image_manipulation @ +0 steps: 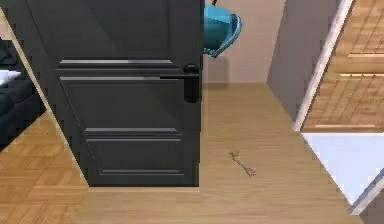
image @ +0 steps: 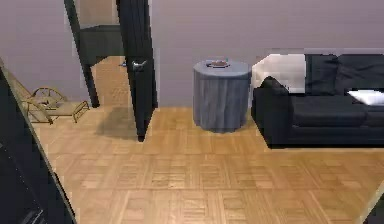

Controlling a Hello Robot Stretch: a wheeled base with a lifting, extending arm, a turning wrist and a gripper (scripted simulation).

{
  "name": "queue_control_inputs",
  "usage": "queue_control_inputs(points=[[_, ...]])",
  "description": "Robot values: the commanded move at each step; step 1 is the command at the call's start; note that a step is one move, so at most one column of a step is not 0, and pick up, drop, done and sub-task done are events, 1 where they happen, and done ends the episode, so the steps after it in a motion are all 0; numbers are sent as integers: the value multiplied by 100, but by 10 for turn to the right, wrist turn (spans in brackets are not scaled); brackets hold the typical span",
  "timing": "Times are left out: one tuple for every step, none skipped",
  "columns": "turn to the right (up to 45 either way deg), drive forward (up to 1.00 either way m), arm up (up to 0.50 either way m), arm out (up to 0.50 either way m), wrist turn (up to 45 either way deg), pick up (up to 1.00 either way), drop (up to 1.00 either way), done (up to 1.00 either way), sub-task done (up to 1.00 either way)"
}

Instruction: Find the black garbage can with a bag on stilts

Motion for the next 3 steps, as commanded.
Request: queue_control_inputs(points=[[450, 0, 0, 0, 0, 0, 0, 0, 0], [450, 0, 0, 0, 0, 0, 0, 0, 0], [390, 0, 0, 0, 0, 0, 0, 0, 0]])
